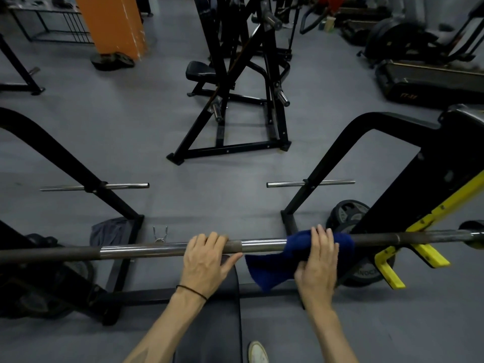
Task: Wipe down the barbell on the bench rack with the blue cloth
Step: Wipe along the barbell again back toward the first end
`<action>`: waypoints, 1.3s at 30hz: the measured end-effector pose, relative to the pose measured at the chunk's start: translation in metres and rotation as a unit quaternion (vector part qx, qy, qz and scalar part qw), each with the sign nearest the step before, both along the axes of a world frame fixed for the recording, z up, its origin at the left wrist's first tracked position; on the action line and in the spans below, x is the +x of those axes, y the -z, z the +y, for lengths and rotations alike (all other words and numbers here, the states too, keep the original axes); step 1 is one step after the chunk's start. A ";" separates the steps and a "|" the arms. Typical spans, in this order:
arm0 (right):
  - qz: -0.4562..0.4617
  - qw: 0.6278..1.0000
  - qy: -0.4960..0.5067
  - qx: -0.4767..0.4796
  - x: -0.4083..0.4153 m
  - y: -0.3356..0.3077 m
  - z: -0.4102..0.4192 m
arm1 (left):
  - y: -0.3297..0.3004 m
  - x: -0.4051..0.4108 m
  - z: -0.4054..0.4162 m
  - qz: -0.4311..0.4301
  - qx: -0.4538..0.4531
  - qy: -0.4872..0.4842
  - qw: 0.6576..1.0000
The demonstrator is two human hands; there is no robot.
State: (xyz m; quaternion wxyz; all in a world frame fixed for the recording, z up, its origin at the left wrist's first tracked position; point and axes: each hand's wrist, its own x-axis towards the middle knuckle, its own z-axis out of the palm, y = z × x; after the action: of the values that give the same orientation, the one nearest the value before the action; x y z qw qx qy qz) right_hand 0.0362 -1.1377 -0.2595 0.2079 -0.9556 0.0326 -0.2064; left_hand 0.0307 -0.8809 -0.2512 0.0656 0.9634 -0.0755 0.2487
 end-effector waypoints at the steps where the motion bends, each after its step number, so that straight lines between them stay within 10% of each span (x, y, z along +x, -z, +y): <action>1: 0.001 0.999 0.033 0.035 -0.002 0.001 0.020 | -0.001 0.002 0.001 0.001 0.005 0.003 1.000; 8: -0.004 0.969 -0.228 -0.100 -0.017 0.005 0.034 | -0.014 0.013 0.010 0.032 0.052 0.035 0.998; 15: -0.012 0.998 -0.002 0.055 -0.013 0.003 0.048 | -0.038 0.026 0.015 0.151 0.085 0.080 0.982; 20: -0.015 0.970 -0.238 -0.044 -0.021 -0.001 0.068 | -0.059 0.053 0.017 0.381 0.042 0.098 0.919; 28: -0.003 0.998 -0.004 0.067 -0.018 -0.002 0.070 | -0.020 0.014 0.006 0.090 0.019 0.024 0.995; 34: -0.014 0.965 -0.247 -0.090 -0.016 -0.001 0.041 | -0.013 0.007 0.005 0.041 -0.004 0.014 0.999; 39: -0.013 1.000 -0.018 0.021 -0.011 0.004 0.033 | -0.010 0.002 0.000 0.037 -0.039 -0.009 0.999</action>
State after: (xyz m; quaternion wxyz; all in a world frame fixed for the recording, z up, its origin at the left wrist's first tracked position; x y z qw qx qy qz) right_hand 0.0250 -1.1048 -0.2637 0.2320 -0.9487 0.0169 -0.2143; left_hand 0.0330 -0.8809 -0.2412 0.1041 0.9691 -0.0547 0.2167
